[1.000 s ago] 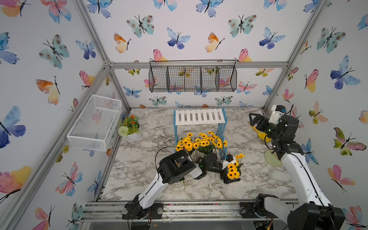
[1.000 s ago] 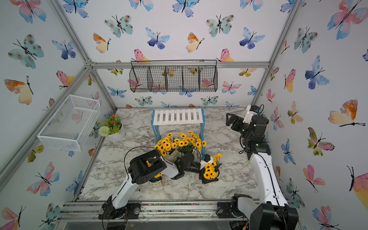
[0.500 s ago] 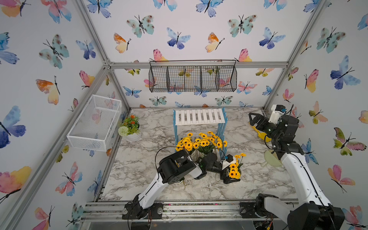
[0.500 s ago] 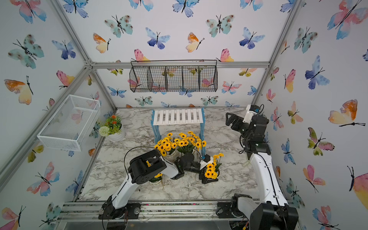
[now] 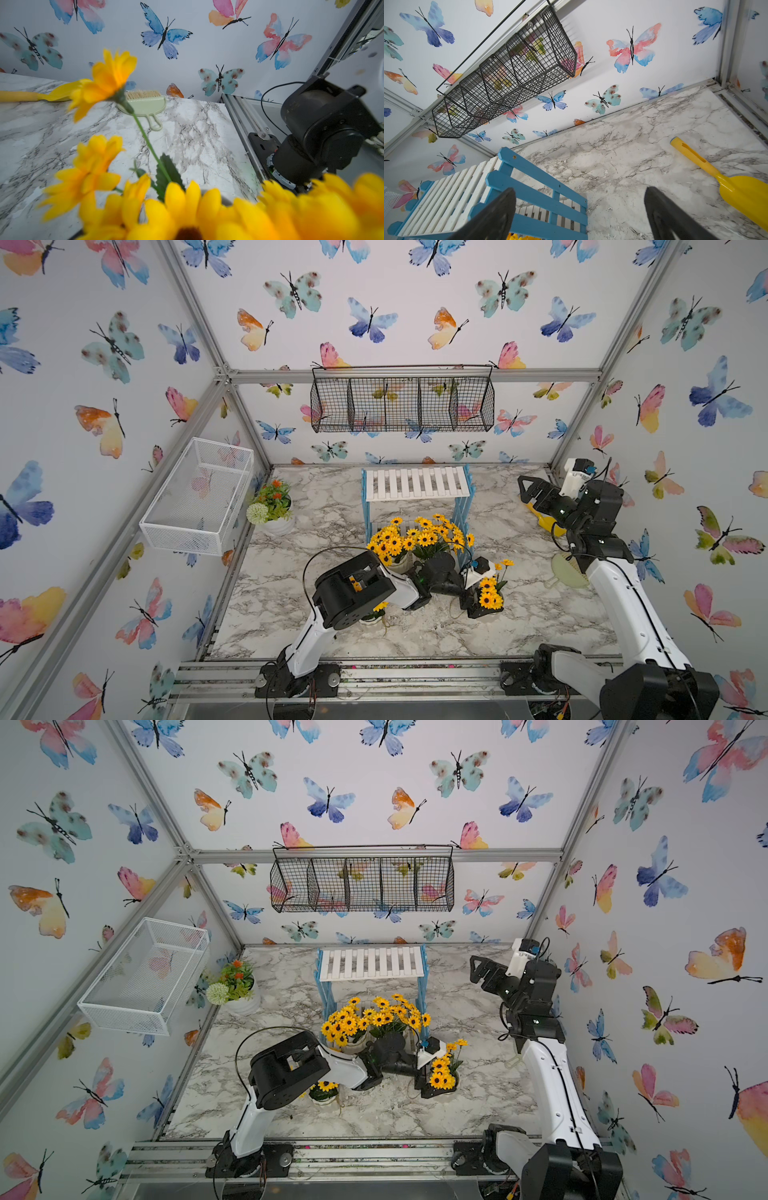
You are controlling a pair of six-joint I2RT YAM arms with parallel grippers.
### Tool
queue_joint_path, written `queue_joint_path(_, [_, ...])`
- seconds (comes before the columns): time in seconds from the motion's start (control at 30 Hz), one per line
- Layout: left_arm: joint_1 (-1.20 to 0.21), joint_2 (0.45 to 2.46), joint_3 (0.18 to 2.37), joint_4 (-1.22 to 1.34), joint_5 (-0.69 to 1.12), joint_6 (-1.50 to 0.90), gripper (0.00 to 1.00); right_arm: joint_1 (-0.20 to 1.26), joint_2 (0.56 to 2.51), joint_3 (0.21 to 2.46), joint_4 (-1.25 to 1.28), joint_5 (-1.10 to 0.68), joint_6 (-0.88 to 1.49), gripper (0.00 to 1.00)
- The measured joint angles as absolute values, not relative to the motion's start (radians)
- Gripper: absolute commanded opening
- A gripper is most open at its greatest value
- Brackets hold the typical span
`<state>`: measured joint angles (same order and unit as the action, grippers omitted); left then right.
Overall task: Take the sunflower pots off the shelves
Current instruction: Place the sunflower pot at the center of the board.
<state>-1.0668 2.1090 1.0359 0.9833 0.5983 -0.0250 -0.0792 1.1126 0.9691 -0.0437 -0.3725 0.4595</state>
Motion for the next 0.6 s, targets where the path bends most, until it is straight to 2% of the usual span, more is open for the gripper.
queue_joint_path(0.3, [-1.067,2.033,1.000,0.934,0.556,0.009,0.98,-0.079,1.113,0.969,-0.044,-0.379,0.454,0.99])
queue_joint_path(0.6, [-1.067,1.853,1.034,0.792,0.474,0.093,0.98,-0.079,1.115,0.970,-0.044,-0.391,0.451,0.99])
